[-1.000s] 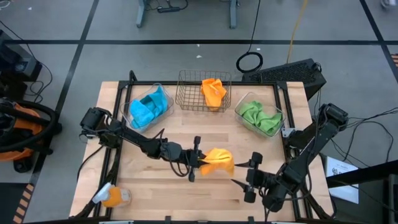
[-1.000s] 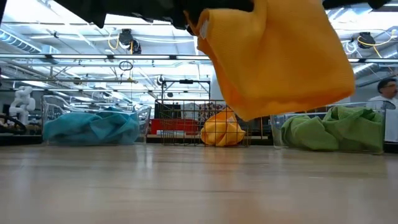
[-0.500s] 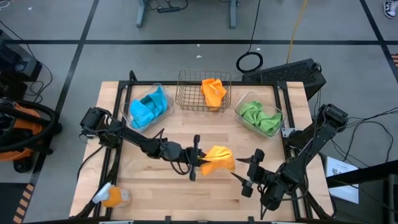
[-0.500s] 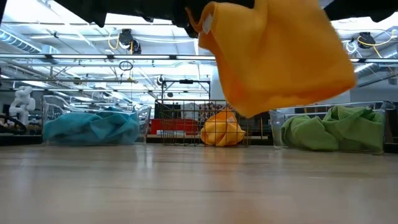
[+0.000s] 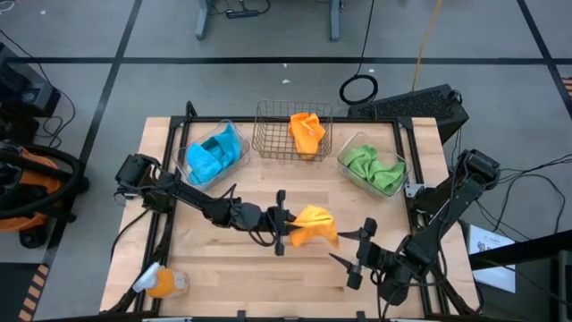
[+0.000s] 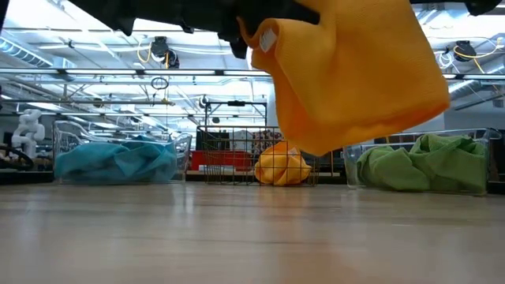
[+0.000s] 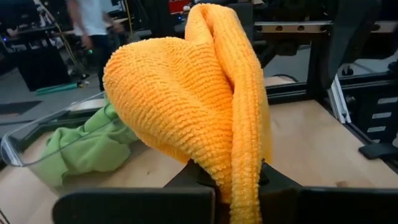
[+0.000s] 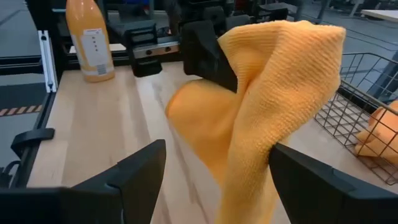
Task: Sort microfiber towel by color & place in baskets
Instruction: Put the yellow towel into the wire basket
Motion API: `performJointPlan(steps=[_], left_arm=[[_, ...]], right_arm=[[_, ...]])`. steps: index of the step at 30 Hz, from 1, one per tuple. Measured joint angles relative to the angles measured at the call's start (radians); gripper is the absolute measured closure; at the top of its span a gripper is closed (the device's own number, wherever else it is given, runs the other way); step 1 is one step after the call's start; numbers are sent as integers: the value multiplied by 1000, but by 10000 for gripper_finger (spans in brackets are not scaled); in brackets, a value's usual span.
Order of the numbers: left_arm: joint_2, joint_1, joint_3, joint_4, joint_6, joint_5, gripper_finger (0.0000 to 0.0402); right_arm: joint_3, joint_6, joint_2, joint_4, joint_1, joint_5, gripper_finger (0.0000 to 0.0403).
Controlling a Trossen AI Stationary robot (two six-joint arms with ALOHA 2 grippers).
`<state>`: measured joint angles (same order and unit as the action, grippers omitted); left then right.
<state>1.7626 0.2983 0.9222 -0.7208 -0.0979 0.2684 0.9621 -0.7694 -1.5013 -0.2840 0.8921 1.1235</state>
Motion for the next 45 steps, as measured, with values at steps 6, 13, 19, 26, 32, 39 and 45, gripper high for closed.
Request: performJointPlan(steps=[6, 13, 19, 26, 32, 39, 45], left_arm=[[0, -4, 0, 10, 22, 44, 391], [0, -5, 0, 31, 15, 92, 391], [0, -5, 0, 15, 22, 103, 391], [0, -3, 0, -42, 40, -20, 391], [0, -7, 0, -48, 32, -53, 391], [0, -14, 0, -65, -19, -128, 391], [0, -13, 0, -66, -119, -190, 391]], right_arm=[[0, -1, 0, -4, 0, -1, 142], [0, -77, 1, -28, 7, -107, 178], [1, -129, -10, -129, -2, -78, 173], [1, -152, -50, -154, -87, -3, 112], [1, -102, -79, -119, -168, -23, 53], [1, 174, -85, 109, -250, -173, 32], [1, 359, -85, 262, -299, -247, 91]])
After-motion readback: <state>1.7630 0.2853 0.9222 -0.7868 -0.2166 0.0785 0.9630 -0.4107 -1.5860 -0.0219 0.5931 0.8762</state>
